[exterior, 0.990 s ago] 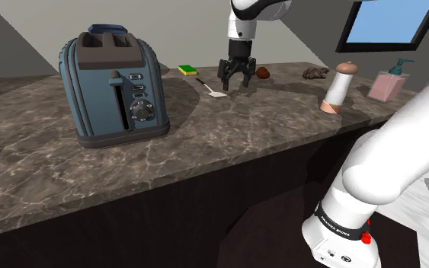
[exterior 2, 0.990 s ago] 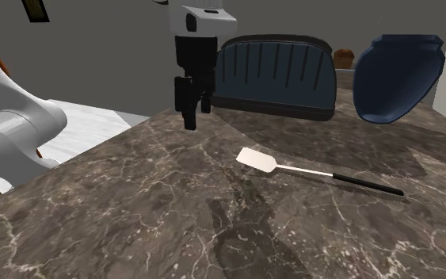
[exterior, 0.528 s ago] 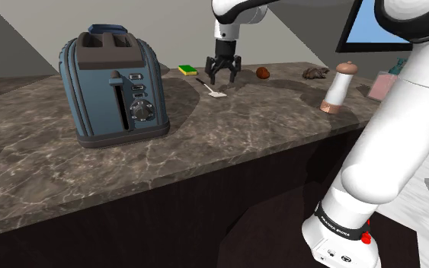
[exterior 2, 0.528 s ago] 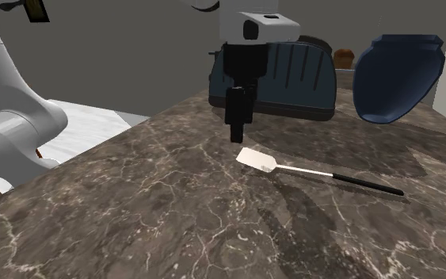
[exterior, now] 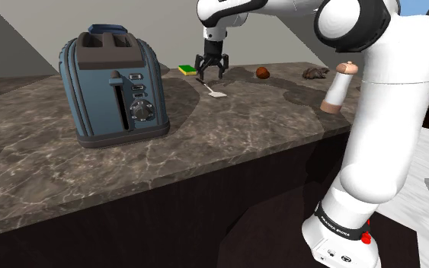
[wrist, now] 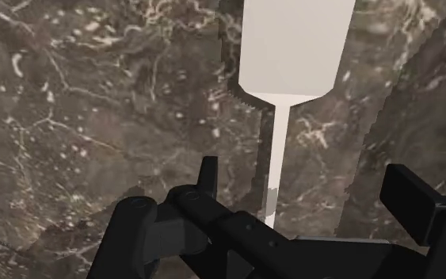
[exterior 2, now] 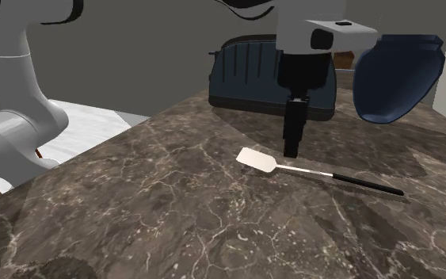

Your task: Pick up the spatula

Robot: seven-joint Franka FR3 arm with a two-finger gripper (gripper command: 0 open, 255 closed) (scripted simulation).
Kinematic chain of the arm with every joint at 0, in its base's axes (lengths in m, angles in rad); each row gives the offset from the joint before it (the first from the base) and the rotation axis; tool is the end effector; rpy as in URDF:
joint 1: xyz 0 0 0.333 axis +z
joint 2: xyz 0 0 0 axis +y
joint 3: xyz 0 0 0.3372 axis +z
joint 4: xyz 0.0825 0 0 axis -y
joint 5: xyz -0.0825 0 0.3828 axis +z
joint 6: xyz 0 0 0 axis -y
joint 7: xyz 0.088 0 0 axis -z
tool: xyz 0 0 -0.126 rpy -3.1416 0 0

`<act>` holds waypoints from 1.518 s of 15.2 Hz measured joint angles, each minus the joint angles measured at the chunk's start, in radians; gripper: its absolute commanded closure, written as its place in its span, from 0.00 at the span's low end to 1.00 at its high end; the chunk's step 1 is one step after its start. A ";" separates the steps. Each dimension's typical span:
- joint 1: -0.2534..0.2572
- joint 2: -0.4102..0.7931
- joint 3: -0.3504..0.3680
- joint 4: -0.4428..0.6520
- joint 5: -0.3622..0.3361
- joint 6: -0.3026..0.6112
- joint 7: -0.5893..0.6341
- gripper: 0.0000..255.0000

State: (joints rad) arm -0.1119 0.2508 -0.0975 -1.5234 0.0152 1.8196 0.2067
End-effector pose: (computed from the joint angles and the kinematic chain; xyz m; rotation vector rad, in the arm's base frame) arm 0.6361 -0.1269 0.5214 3.0639 -0.6465 0.0729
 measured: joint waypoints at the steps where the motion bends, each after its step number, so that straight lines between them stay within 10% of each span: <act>1: -0.007 0.047 -0.003 0.064 0.004 -0.011 -0.003 0.00; 11: -0.019 0.146 -0.008 0.113 0.013 0.050 -0.001 0.00; 12: -0.019 0.146 -0.008 0.108 0.013 0.054 -0.001 1.00; 23: -0.019 0.144 -0.008 0.108 0.013 0.054 -0.002 1.00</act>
State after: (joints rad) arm -0.1311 0.3950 -0.1057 -1.4159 0.0284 1.8737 0.2049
